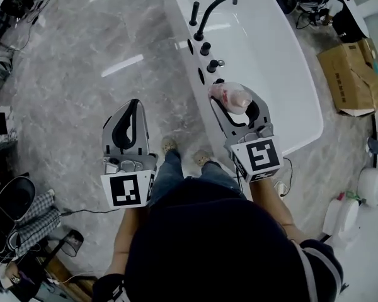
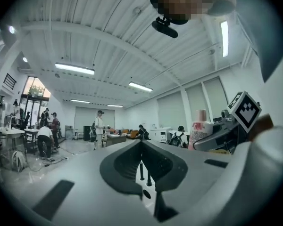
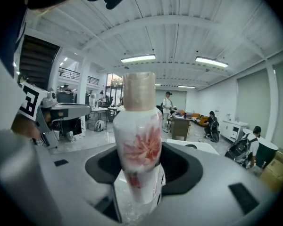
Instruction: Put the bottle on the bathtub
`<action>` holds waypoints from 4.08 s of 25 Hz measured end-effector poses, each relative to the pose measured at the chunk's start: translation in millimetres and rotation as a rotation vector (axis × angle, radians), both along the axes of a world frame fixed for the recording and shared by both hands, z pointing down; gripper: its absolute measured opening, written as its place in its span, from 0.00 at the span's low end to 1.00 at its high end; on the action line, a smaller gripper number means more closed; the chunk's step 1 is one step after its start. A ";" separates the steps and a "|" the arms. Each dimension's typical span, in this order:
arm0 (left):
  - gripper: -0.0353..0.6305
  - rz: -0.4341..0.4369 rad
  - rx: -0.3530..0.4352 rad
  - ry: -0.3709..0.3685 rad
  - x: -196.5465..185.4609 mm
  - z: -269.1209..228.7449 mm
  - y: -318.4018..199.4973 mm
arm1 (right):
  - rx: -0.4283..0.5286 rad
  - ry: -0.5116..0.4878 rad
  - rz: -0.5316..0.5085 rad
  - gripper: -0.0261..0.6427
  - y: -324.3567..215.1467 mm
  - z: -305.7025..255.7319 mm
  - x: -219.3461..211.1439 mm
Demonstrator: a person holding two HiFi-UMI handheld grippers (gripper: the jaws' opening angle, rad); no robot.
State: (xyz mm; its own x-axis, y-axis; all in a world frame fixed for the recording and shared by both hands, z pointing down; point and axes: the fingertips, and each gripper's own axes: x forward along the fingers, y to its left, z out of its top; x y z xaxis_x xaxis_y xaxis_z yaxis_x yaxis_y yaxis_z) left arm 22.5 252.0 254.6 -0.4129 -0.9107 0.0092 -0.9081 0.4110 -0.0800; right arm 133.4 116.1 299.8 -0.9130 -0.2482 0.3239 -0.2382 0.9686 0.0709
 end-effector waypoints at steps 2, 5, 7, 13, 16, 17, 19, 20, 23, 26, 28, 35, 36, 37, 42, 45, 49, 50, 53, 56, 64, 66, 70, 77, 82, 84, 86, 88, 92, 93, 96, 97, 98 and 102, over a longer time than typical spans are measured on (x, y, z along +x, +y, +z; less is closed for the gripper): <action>0.09 0.032 -0.002 0.004 -15.3 1.2 1.7 | 0.004 0.002 0.032 0.40 2.0 0.8 -11.4; 0.09 0.065 -0.002 0.010 -38.7 1.0 5.8 | 0.001 -0.018 0.073 0.40 5.6 -3.9 -29.8; 0.09 0.075 -0.002 0.003 -53.0 1.0 8.6 | 0.000 -0.022 0.090 0.40 8.3 -5.4 -38.4; 0.09 0.098 0.004 0.020 -73.3 6.9 5.3 | 0.002 0.001 0.121 0.40 7.7 -1.2 -48.6; 0.09 0.113 0.006 0.026 -75.5 9.7 -3.0 | 0.008 0.003 0.127 0.40 1.8 0.3 -52.9; 0.09 0.114 0.007 0.028 -76.4 11.1 -5.8 | 0.010 0.003 0.124 0.40 -0.2 1.4 -55.0; 0.09 0.111 0.008 0.031 -76.9 13.6 -13.9 | 0.010 -0.001 0.113 0.40 -7.1 4.1 -58.4; 0.09 0.109 0.009 0.029 -77.0 13.9 -19.5 | 0.009 -0.005 0.108 0.40 -12.5 4.9 -60.1; 0.09 0.104 0.016 0.024 -86.3 12.8 -36.5 | 0.011 -0.020 0.096 0.40 -29.7 5.0 -74.3; 0.09 0.084 0.024 0.023 -112.7 13.5 -52.3 | 0.013 -0.033 0.070 0.40 -47.4 5.4 -108.1; 0.09 0.073 0.021 0.020 -132.3 16.2 -67.4 | 0.016 -0.042 0.053 0.40 -62.9 6.4 -132.6; 0.09 0.056 0.022 0.019 -213.7 18.3 -150.3 | 0.033 -0.039 -0.015 0.40 -141.0 9.7 -226.3; 0.09 0.055 0.022 0.023 -227.0 17.5 -163.0 | 0.031 -0.040 -0.021 0.40 -153.3 10.6 -241.3; 0.09 0.053 0.023 0.026 -240.2 16.4 -175.0 | 0.031 -0.040 -0.028 0.40 -164.9 11.4 -256.2; 0.09 0.044 0.013 0.033 -302.6 12.7 -230.6 | 0.072 -0.052 -0.071 0.40 -216.3 8.4 -327.4; 0.09 0.052 0.005 0.034 -329.7 17.2 -264.1 | 0.059 -0.044 -0.077 0.40 -246.5 14.1 -357.5; 0.09 0.067 -0.001 0.034 -358.8 20.8 -300.0 | 0.043 -0.031 -0.072 0.40 -277.9 19.7 -387.4; 0.09 0.070 -0.002 0.034 -365.8 20.8 -307.2 | 0.041 -0.033 -0.068 0.40 -284.5 19.4 -394.8; 0.09 0.082 -0.003 0.034 -385.3 21.4 -324.8 | 0.041 -0.023 -0.061 0.40 -300.4 23.9 -412.4; 0.09 0.095 -0.009 0.041 -394.7 25.0 -334.8 | 0.007 0.014 -0.027 0.40 -309.6 36.5 -415.8; 0.09 0.232 -0.041 0.057 -433.4 37.5 -374.3 | -0.008 0.019 0.075 0.40 -329.9 46.5 -449.9; 0.09 0.312 -0.061 0.050 -443.5 39.1 -395.6 | 0.010 0.009 0.114 0.40 -340.5 46.0 -461.0; 0.09 0.459 -0.095 0.031 -463.9 42.3 -433.6 | 0.026 -0.001 0.200 0.40 -360.2 49.3 -482.3; 0.09 0.735 -0.133 0.041 -478.2 72.8 -480.8 | 0.025 0.033 0.406 0.40 -388.7 77.6 -505.0; 0.09 0.872 -0.173 0.047 -468.7 94.9 -500.6 | -0.026 0.028 0.567 0.40 -404.5 101.2 -497.3; 0.09 0.911 -0.195 0.044 -466.9 108.1 -505.1 | -0.036 0.035 0.609 0.40 -408.3 115.2 -493.6; 0.09 0.933 -0.208 0.056 -466.0 121.9 -510.5 | -0.068 0.043 0.655 0.40 -412.3 132.5 -490.1; 0.09 0.944 -0.222 0.072 -464.7 135.4 -515.5 | -0.088 0.054 0.684 0.40 -416.0 150.9 -487.8; 0.09 0.959 -0.258 0.108 -458.3 160.7 -527.0 | -0.134 0.056 0.730 0.40 -425.7 191.8 -484.0; 0.09 0.966 -0.266 0.104 -455.5 167.0 -529.6 | -0.142 0.058 0.734 0.40 -428.7 203.0 -483.4; 0.09 0.994 -0.277 0.083 -447.1 185.7 -536.8 | -0.151 0.067 0.749 0.40 -437.7 234.2 -482.1; 0.09 1.010 -0.285 0.070 -444.1 193.4 -537.5 | -0.153 0.073 0.758 0.40 -439.0 244.1 -480.9; 0.09 1.027 -0.296 0.056 -441.3 201.7 -538.4 | -0.157 0.080 0.767 0.40 -440.4 253.6 -479.5; 0.09 1.045 -0.327 0.028 -438.1 233.2 -548.2 | -0.166 0.120 0.785 0.40 -450.8 285.4 -477.0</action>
